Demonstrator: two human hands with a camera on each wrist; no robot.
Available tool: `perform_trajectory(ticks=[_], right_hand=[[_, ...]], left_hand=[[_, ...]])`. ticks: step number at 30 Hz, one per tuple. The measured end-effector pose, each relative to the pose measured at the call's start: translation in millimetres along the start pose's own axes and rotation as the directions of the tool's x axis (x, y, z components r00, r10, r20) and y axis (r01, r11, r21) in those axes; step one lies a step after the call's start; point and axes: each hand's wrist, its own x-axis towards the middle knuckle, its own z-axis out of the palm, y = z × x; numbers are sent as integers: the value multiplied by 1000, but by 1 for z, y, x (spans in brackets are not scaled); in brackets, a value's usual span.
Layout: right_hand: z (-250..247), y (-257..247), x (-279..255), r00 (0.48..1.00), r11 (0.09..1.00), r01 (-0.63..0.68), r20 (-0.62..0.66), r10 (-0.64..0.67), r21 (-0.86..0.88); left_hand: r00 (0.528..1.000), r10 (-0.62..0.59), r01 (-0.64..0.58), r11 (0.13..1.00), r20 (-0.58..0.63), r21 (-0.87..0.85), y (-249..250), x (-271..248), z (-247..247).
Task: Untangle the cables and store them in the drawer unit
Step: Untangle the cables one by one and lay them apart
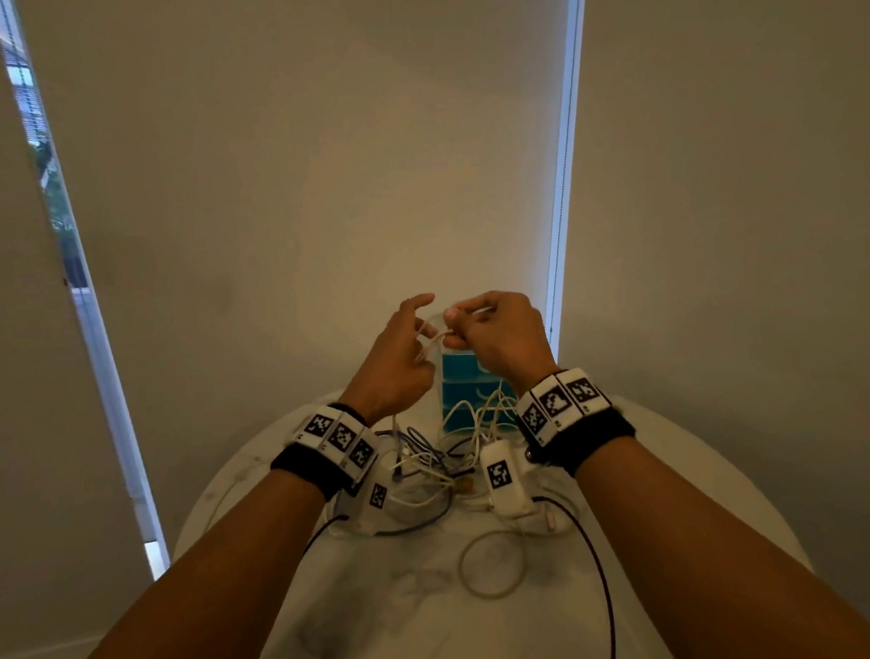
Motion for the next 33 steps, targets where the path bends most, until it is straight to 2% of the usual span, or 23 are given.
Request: perform_trajectory(ticks=[4,7,11,14,15,17,19,20,21,22,23,24,25,26,27,28,29,30,32,33], right_hand=[[-16,-22,14,984,991,118,-140,-110,55],[-25,-28,24,960,981,188,-218,-174,43],[-25,-19,33,916,975,219,-351,-195,31],[-38,-15,40,871,969,242,-451,-196,45],[-42,-14,43,859,968,247,-471,-199,40],[-44,-12,44,853,964,258,-481,-201,55],[-36,-12,40,859,956,287,-458,-228,62],[-29,-11,37,861,949,308,-442,-251,61],[-23,-10,34,865,942,329,-423,-271,70],[-16,-7,31,875,938,337,-397,-279,85],[-10,-4,29,895,941,324,-354,-273,94],[-4,1,27,922,953,290,-295,-252,93],[1,6,25,950,967,242,-222,-219,80],[5,13,24,972,980,194,-147,-185,51],[8,18,21,985,988,156,-80,-154,16],[12,23,19,991,991,132,-27,-133,-11],[15,27,16,993,993,119,12,-119,-20],[18,31,14,993,994,110,42,-109,-25],[24,36,12,992,993,110,70,-106,-48],[26,37,11,991,992,115,78,-110,-54]], left_hand=[[991,-137,134,970,1,205,-38,-6,-36],[965,-244,262,924,-99,277,-64,-14,-73],[904,-318,424,749,-285,508,-91,-15,-122],[822,-441,569,646,-359,509,-128,-21,-161],[796,-485,605,642,-362,471,-139,-26,-172],[756,-541,646,708,-369,285,-155,-34,-189],[730,-488,583,810,-478,63,-164,-36,-196],[698,-390,512,858,-601,39,-167,-34,-198],[643,-263,441,895,-719,67,-165,-32,-198],[597,-149,393,911,-788,125,-164,-32,-199],[589,-79,369,912,-804,180,-164,-33,-198],[626,-84,384,899,-776,212,-168,-36,-197],[684,-147,470,838,-714,277,-179,-41,-196],[719,-296,599,723,-629,344,-193,-47,-194],[683,-496,727,534,-535,432,-203,-57,-189],[599,-670,769,329,-439,547,-209,-67,-183],[536,-777,726,224,-331,650,-210,-75,-177],[511,-829,670,220,-226,709,-210,-80,-171],[461,-886,603,267,-55,752,-202,-81,-162],[463,-887,576,293,-9,764,-194,-78,-161]])
